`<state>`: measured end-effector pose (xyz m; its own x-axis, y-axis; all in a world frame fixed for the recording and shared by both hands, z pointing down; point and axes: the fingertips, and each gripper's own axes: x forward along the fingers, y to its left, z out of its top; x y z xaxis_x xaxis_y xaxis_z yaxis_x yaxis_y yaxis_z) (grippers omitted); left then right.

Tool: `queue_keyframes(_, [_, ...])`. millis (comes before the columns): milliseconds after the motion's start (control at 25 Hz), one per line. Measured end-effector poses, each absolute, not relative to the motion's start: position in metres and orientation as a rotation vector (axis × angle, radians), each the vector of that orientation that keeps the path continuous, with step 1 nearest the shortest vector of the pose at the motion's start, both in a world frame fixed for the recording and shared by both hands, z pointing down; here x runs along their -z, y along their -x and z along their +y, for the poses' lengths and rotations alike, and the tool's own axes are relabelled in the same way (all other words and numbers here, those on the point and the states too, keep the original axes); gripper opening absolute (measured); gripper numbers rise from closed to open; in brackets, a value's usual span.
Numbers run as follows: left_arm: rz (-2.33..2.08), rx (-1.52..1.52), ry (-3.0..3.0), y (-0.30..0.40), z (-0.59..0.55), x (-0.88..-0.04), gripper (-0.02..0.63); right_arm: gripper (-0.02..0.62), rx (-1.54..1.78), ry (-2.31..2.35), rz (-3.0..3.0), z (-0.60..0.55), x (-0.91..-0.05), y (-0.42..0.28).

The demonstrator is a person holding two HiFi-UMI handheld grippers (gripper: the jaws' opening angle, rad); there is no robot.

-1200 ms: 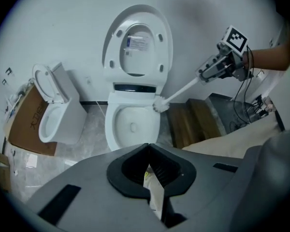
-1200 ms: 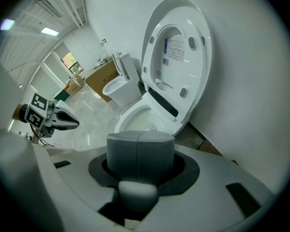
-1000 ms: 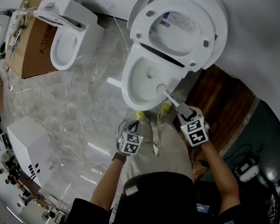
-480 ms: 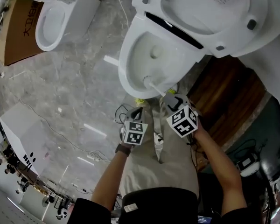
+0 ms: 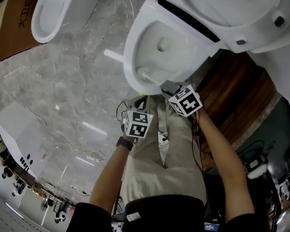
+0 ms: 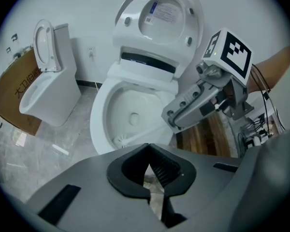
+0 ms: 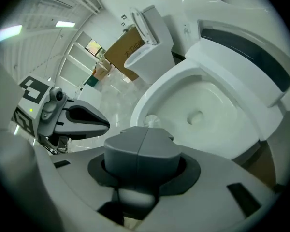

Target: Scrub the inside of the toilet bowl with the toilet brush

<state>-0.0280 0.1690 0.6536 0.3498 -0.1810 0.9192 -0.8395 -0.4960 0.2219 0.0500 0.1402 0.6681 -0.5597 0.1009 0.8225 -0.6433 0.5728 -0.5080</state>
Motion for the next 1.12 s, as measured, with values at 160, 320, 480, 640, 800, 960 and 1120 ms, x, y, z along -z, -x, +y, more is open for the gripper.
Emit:
queue_keyframes(160, [-0.894, -1.145, -1.912, 0.033, 0.165, -0.651, 0.018, 0.172, -1.017, -0.413, -1.932, 0.128, -0.666, -0.044])
queue_keyframes(320, [-0.894, -1.145, -1.913, 0.04, 0.168, -0.651, 0.018, 0.172, -1.004, -0.45, -1.967, 0.113, -0.665, -0.036])
queue_keyframes(480, [-0.862, -1.123, -1.899, 0.045, 0.184, -0.652, 0.018, 0.152, -0.989, -0.561, -1.991, 0.101, -0.663, -0.03])
queue_keyframes(640, [-0.828, -1.158, -1.899, 0.054, 0.199, -0.654, 0.018, 0.15, -0.892, -0.619, -2.013, 0.089, -0.658, -0.018])
queue_keyframes(800, [-0.898, -1.045, -1.826, 0.06, 0.19, -0.651, 0.018, 0.152, -0.797, -0.616, -2.02, 0.078, -0.656, -0.016])
queue_keyframes(960, [-0.898, -1.029, -1.827, 0.059, 0.193, -0.648, 0.018, 0.153, -0.733, -0.607, -2.025, 0.067, -0.655, -0.014])
queue_keyframes(1120, [-0.876, -1.075, -1.845, 0.059, 0.199, -0.651, 0.018, 0.153, -0.65, -0.694, -2.019, 0.049, -0.653, -0.014])
